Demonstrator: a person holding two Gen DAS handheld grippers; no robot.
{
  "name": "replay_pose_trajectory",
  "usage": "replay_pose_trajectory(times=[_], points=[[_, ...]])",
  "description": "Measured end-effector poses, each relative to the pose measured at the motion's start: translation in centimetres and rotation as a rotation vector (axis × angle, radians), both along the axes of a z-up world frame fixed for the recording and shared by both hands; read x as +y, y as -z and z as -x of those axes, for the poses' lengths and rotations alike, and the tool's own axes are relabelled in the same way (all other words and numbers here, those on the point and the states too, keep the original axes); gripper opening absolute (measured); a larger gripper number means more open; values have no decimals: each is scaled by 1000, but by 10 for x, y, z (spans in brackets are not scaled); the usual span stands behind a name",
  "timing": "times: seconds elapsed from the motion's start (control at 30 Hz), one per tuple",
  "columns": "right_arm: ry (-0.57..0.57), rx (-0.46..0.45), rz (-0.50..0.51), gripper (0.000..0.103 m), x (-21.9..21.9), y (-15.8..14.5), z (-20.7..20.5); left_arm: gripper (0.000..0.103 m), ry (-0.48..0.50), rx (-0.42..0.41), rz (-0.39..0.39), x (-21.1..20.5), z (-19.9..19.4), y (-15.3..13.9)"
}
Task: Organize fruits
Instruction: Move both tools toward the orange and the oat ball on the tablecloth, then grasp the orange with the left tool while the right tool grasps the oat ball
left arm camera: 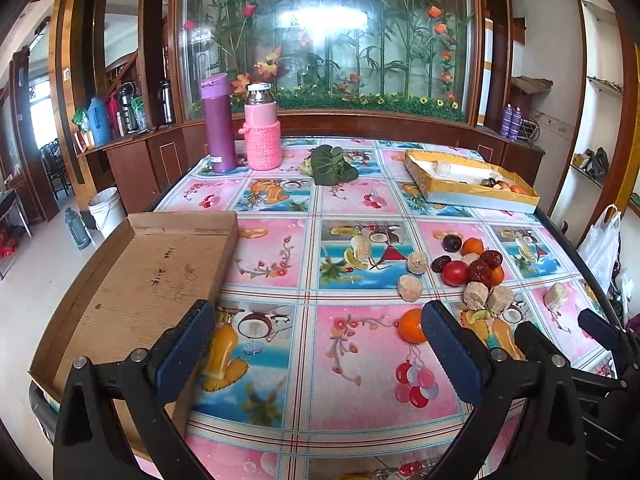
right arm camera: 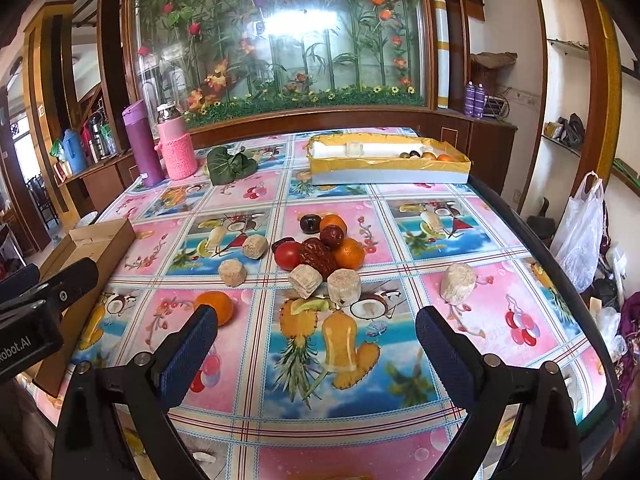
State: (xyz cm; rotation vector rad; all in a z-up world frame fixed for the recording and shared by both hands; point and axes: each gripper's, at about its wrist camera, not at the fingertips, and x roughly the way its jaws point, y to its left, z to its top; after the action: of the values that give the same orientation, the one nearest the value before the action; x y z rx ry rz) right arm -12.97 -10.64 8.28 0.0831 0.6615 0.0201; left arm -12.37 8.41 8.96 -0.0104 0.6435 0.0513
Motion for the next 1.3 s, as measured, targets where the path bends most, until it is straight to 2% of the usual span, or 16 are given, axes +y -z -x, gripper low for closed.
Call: replay_pose_trajectory(times=[0.2, 0.43, 0.67, 0.8, 0.93, 1.13, 1.23, 1.3], points=[[14, 20, -17, 101, -14, 5, -5, 103, 9, 41, 11, 2, -10, 9], [71, 38, 0, 101, -45, 9, -6, 103, 25, 115, 59, 9, -26, 30], [110, 66, 41, 101, -78, 14, -7, 103, 142, 173, 82, -11, -40, 47], [111, 88, 43, 99, -90, 18, -15, 102, 222, 215, 131, -20, -50, 55], [80, 113, -9, 94, -95, 23, -26, 95, 261, 233, 155, -25, -58, 59], [76, 127, 80, 83, -95, 29, -48, 81, 325, 274, 153, -39, -68, 64], [79, 152, 67, 82, -103, 32, -62, 76, 357, 289, 142, -50, -71, 67], [81, 176, 52, 77, -107, 35, -71, 75, 368, 300, 136, -55, -75, 69]])
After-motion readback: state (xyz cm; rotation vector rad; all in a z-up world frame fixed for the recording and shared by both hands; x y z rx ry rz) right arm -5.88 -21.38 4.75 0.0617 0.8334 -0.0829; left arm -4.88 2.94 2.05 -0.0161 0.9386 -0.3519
